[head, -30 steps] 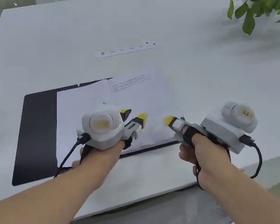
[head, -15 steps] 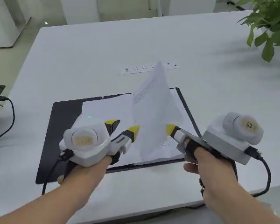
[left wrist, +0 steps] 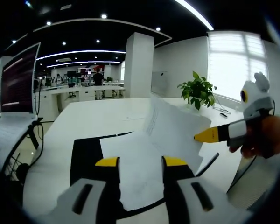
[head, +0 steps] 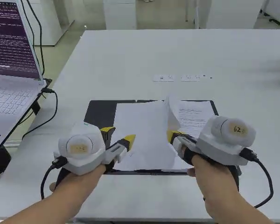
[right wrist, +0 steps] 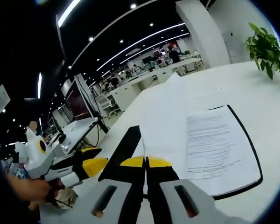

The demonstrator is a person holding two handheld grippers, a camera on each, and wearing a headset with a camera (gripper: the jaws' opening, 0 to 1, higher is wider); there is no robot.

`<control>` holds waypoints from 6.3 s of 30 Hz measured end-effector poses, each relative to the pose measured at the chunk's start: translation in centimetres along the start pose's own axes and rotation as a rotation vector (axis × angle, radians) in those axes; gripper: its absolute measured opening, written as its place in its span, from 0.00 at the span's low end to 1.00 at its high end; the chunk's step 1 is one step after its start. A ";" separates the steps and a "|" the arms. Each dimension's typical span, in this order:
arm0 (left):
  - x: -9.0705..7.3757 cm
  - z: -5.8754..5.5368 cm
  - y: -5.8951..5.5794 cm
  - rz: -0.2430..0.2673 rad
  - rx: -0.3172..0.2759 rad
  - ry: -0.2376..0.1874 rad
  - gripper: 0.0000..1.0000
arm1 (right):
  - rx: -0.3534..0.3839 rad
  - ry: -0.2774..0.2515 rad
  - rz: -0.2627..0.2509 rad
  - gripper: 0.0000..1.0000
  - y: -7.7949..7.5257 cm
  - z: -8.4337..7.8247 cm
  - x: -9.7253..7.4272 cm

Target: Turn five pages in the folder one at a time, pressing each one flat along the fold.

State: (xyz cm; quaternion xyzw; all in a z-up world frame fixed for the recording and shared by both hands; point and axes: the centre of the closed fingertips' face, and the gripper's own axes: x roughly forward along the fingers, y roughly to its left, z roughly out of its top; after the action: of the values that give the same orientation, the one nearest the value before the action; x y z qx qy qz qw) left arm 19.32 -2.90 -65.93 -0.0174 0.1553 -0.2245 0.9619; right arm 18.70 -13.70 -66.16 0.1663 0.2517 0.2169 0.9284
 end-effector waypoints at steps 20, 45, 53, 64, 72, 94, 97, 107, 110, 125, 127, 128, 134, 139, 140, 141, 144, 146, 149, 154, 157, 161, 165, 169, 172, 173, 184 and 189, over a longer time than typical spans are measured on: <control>-4.7 -1.0 4.6 0.113 -0.067 -0.003 0.34 | -0.197 0.244 0.067 0.00 4.1 -7.3 6.3; -4.1 -4.6 5.4 0.115 -0.130 0.101 0.34 | -0.223 0.415 0.083 0.02 3.4 -13.1 10.5; -2.0 -6.0 4.5 0.078 -0.113 0.171 0.34 | -0.218 0.349 0.221 0.10 5.9 -12.3 8.3; 2.7 -8.2 1.3 -0.011 -0.034 0.272 0.32 | -0.121 0.192 0.175 0.03 1.2 -7.8 5.7; 4.1 -10.8 0.8 0.035 -0.017 0.332 0.31 | -0.078 0.148 0.101 0.00 -2.7 -5.5 6.0; 3.3 -12.5 1.6 0.117 0.019 0.303 0.22 | -0.161 0.077 0.001 0.00 -9.6 -2.1 10.7; 3.4 -12.6 1.7 0.120 0.014 0.292 0.22 | -0.182 0.049 0.020 0.00 -9.7 -1.0 11.9; 3.6 -12.8 1.8 0.121 0.016 0.280 0.22 | -0.235 0.065 -0.029 0.00 -11.3 0.0 15.0; 3.6 -12.8 1.8 0.120 0.018 0.278 0.22 | -0.213 0.052 -0.036 0.00 -11.7 0.3 15.4; 3.5 -12.6 1.7 0.122 0.013 0.276 0.22 | -0.201 0.042 -0.071 0.00 -14.3 2.7 19.8; 3.5 -12.6 1.6 0.123 0.010 0.274 0.22 | -0.185 0.045 -0.076 0.00 -14.7 2.9 20.4; 3.5 -12.6 1.6 0.123 0.010 0.274 0.22 | -0.171 0.041 -0.075 0.00 -14.9 3.1 20.9; 3.5 -12.6 1.6 0.123 0.010 0.274 0.22 | -0.178 0.052 -0.084 0.00 -15.7 3.9 22.6; 3.5 -12.6 1.6 0.123 0.010 0.274 0.22 | -0.180 0.068 -0.098 0.00 -16.3 4.6 23.6; 3.5 -12.7 1.6 0.123 0.010 0.273 0.22 | -0.193 0.077 -0.101 0.00 -16.9 5.1 24.3; 3.5 -12.7 1.6 0.123 0.010 0.273 0.22 | -0.197 0.081 -0.101 0.00 -16.8 4.9 24.0; 3.5 -12.6 1.6 0.123 0.010 0.273 0.22 | -0.208 0.080 -0.097 0.00 -16.7 4.6 23.3; 3.5 -12.6 1.6 0.123 0.010 0.274 0.22 | -0.206 0.082 -0.089 0.00 -16.5 4.2 22.8; 3.5 -12.6 1.6 0.123 0.010 0.274 0.22 | -0.210 0.086 -0.076 0.00 -16.0 3.8 21.9; 3.5 -12.6 1.6 0.123 0.009 0.273 0.22 | -0.200 0.089 -0.050 0.00 -15.2 2.6 20.4; 3.5 -12.6 1.6 0.123 0.009 0.273 0.22 | -0.185 0.090 -0.037 0.00 -14.6 1.9 19.5; 3.6 -12.6 1.7 0.122 0.011 0.271 0.22 | -0.151 0.091 -0.006 0.00 -13.8 1.1 18.6; 3.6 -12.6 1.7 0.121 0.012 0.270 0.22 | -0.142 0.095 0.013 0.00 -13.2 0.4 17.6; 3.5 -12.6 1.7 0.121 0.013 0.269 0.22 | -0.125 0.087 0.011 0.00 -13.0 0.0 16.6; 3.5 -12.6 1.7 0.120 0.013 0.268 0.22 | -0.121 0.099 0.015 0.00 -12.7 -0.7 15.7; 3.5 -12.6 1.7 0.120 0.014 0.267 0.22 | -0.119 0.100 0.018 0.00 -12.2 -0.7 14.9; 3.6 -12.7 1.8 0.116 0.022 0.265 0.22 | -0.104 0.120 0.033 0.00 -10.3 -2.5 10.8; 3.5 -12.7 1.8 0.115 0.025 0.265 0.22 | -0.100 0.135 0.043 0.00 -9.8 -3.3 9.6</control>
State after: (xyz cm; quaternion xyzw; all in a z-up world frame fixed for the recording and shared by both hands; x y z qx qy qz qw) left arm 19.19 -2.42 -79.24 0.0333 0.2788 -0.1714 0.9443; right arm 27.56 -16.73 -76.77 0.1103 0.2988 0.2597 0.9116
